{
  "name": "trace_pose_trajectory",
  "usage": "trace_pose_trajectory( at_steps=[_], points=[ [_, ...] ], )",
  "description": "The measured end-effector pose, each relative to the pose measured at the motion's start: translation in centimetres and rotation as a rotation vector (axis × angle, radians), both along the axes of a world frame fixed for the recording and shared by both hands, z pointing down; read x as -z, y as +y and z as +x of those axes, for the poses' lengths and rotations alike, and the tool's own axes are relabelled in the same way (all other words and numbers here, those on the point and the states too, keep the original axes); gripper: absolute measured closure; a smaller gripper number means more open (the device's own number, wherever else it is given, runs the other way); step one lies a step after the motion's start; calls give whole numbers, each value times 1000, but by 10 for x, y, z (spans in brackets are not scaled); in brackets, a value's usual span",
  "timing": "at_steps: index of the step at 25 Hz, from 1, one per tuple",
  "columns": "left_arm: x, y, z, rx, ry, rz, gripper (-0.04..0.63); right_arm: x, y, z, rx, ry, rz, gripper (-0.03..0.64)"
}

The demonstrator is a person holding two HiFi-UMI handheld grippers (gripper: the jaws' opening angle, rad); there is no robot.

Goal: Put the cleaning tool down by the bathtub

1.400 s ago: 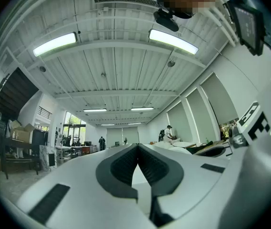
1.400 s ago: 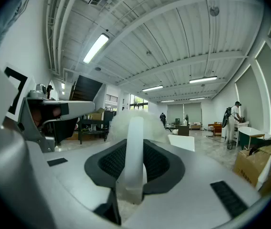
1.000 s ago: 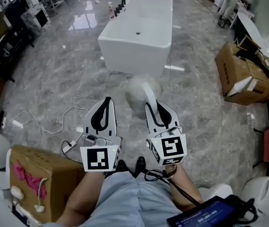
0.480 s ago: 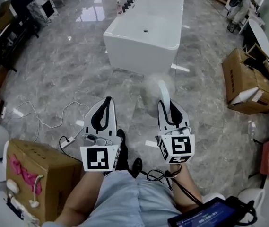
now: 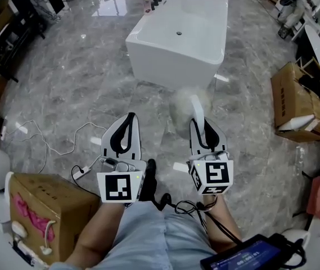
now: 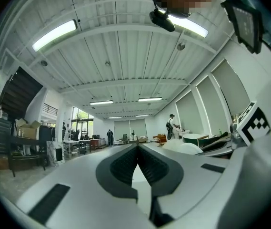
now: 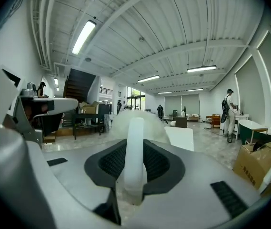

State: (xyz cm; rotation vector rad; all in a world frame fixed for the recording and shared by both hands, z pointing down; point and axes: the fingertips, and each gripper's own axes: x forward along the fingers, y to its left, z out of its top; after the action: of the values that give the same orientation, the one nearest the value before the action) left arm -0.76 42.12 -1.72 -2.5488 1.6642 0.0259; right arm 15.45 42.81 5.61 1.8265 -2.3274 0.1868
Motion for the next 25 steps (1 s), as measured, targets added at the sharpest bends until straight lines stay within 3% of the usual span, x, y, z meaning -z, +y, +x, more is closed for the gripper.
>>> trace_pose_trajectory(
  at_steps=[13, 25],
  points=[
    [17, -152, -53, -23, 19, 59, 581, 22, -148, -53, -15, 27, 51, 512],
    [33, -205, -70, -52, 60, 100, 581, 51, -194, -71, -35, 74, 105, 512]
  ],
)
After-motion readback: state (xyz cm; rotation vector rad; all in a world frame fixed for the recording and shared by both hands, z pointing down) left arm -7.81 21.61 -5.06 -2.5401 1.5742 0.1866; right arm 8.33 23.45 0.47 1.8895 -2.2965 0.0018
